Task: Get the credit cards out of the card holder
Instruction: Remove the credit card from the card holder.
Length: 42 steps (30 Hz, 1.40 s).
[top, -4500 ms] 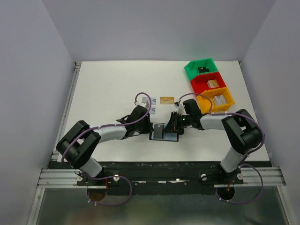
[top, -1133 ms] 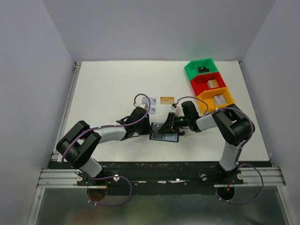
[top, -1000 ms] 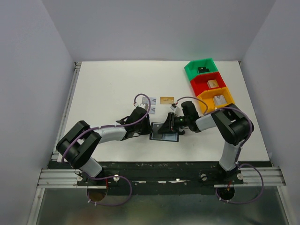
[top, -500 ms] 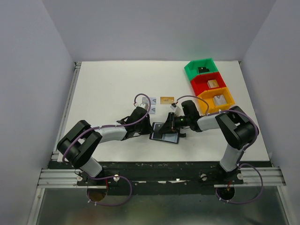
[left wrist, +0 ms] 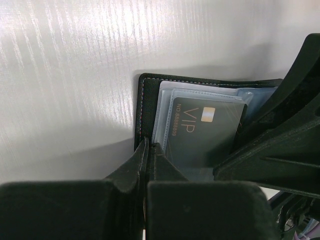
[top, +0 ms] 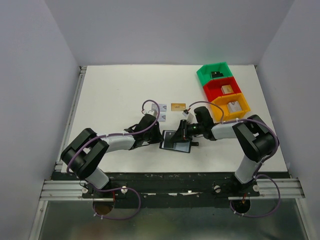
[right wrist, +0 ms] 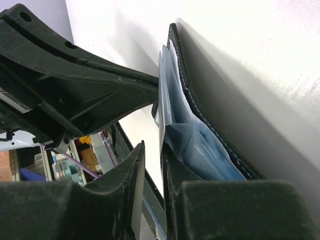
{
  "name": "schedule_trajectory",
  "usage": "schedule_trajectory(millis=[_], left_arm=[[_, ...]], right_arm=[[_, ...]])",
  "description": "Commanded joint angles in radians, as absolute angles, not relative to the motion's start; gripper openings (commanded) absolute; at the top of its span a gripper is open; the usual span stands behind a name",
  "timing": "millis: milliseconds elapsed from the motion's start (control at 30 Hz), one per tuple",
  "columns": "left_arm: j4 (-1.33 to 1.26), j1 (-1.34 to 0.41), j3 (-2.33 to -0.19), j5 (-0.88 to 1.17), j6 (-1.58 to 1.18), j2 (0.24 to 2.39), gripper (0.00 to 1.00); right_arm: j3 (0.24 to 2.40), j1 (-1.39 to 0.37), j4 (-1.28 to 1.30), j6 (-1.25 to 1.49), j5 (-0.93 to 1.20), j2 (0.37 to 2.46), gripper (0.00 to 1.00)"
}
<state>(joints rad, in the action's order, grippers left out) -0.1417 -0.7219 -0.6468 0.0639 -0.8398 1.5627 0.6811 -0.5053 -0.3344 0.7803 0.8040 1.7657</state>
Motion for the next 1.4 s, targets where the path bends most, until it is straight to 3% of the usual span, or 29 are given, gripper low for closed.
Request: schedule_trajectory(millis=[0, 1367], left_arm=[[-0.087, -0.721, -0.607, 0.043, -0.845, 1.6, 0.0], [-0.064, -0.701, -0.555, -0.017, -0.882, 1.585, 0.0]], right_arm=[[0.678, -0.515, -0.313, 0.756, 0.793, 1.727, 0.26], [0.638, -0.509, -0.238, 0.7, 0.756, 1.657, 0.22]])
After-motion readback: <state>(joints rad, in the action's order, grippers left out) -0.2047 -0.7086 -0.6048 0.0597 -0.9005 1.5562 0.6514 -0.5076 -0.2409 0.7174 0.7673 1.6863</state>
